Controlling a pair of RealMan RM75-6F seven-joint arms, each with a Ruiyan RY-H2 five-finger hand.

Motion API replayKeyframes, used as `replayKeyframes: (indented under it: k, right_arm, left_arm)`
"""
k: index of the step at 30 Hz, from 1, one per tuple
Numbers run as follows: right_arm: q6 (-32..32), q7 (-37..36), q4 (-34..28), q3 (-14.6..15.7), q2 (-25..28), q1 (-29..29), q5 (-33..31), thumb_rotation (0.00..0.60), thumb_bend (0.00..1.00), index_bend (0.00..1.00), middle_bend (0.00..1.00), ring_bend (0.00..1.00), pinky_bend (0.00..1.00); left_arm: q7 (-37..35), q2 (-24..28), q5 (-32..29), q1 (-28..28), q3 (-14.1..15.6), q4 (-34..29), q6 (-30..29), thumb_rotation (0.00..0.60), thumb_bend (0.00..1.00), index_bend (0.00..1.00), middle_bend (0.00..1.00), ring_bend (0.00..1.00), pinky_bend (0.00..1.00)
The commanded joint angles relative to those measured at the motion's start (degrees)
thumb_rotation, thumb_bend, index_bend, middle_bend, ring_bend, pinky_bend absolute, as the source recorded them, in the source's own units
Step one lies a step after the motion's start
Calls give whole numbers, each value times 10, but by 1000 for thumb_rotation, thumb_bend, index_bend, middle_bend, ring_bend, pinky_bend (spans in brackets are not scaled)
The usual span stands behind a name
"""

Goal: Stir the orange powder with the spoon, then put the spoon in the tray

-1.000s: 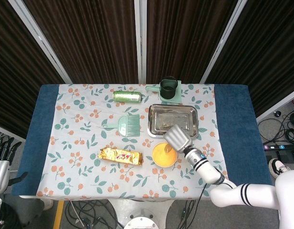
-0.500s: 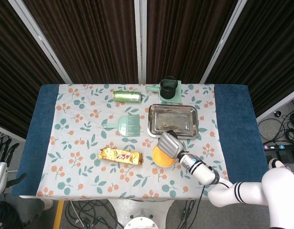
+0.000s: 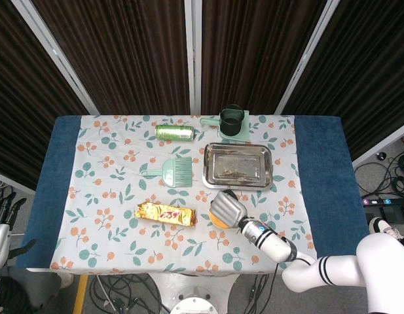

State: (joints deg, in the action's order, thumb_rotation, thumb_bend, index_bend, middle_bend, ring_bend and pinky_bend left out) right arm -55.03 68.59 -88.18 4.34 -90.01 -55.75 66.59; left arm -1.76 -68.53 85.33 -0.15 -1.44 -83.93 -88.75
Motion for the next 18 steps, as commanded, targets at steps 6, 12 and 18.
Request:
replayKeyframes:
  k: [6, 12, 18]
  right_arm:
    - [-12, -63, -32, -28, 22, 18, -17, 600, 529, 785, 957, 998, 1000]
    - [-18, -68, -33, -44, 45, 19, -28, 600, 529, 788, 958, 1000, 1000]
    - [-12, -28, -8, -38, 38, 9, -26, 600, 529, 788, 958, 1000, 1000]
  left_arm:
    - [0, 0, 1, -1, -1, 0, 0, 600, 0, 169, 119, 94, 59]
    - [3, 1, 2, -3, -3, -2, 0, 600, 0, 169, 119, 94, 60]
    - [4, 2, 3, -3, -3, -5, 1, 600, 0, 169, 119, 94, 59]
